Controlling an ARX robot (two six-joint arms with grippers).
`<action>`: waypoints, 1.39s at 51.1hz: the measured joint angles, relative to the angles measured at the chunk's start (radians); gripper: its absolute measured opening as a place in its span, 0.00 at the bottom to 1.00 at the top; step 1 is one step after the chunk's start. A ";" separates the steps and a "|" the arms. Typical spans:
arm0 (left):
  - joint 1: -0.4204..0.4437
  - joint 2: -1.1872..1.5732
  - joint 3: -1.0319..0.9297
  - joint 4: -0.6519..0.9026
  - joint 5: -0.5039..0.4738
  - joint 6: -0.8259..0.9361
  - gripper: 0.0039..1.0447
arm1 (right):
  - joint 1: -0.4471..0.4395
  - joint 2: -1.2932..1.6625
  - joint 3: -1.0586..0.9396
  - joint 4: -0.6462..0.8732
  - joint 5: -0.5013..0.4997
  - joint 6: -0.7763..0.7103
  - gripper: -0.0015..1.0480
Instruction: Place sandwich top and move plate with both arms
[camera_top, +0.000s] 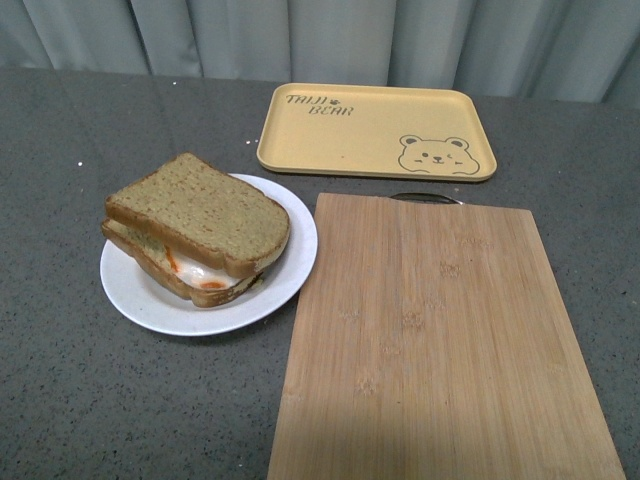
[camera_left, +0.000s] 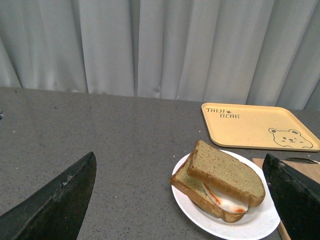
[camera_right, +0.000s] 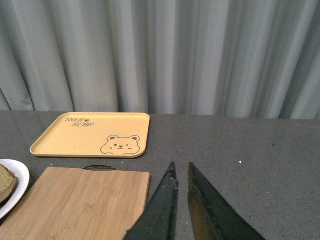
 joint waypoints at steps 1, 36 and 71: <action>0.000 0.000 0.000 0.000 0.000 0.000 0.94 | 0.000 -0.001 0.000 0.000 0.000 0.000 0.15; -0.111 0.837 0.164 0.182 0.014 -0.415 0.94 | 0.000 -0.001 0.000 0.000 0.000 0.000 0.91; -0.155 1.786 0.474 0.488 0.072 -0.958 0.94 | 0.000 -0.001 0.000 0.000 0.000 0.000 0.91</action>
